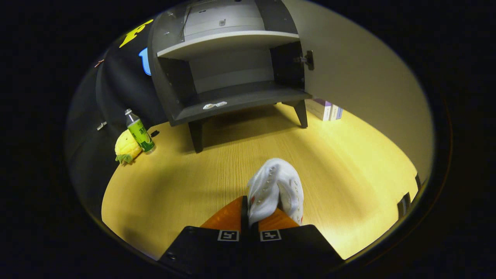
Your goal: Open the shoe cabinet door, grab the shoes and put them into the shoe cabinet, then close the shoe cabinet door.
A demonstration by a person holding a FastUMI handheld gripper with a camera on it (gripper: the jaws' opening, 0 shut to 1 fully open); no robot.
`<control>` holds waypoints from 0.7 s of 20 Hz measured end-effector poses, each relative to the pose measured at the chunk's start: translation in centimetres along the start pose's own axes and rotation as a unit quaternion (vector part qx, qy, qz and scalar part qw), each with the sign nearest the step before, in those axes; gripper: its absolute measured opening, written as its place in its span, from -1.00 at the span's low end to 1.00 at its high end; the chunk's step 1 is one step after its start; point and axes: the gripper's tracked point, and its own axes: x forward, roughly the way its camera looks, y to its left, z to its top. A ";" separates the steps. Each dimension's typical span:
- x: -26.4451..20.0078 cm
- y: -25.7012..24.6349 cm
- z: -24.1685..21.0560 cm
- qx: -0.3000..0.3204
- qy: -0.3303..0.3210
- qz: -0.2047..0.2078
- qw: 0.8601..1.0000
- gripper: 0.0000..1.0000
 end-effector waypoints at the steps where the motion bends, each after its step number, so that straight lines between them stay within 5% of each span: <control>1: -1.0 0.0 1.5 0.001 -0.007 0.001 1.000 -0.91; 14: -13.7 4.7 27.0 -0.038 -0.192 0.024 0.980 -0.91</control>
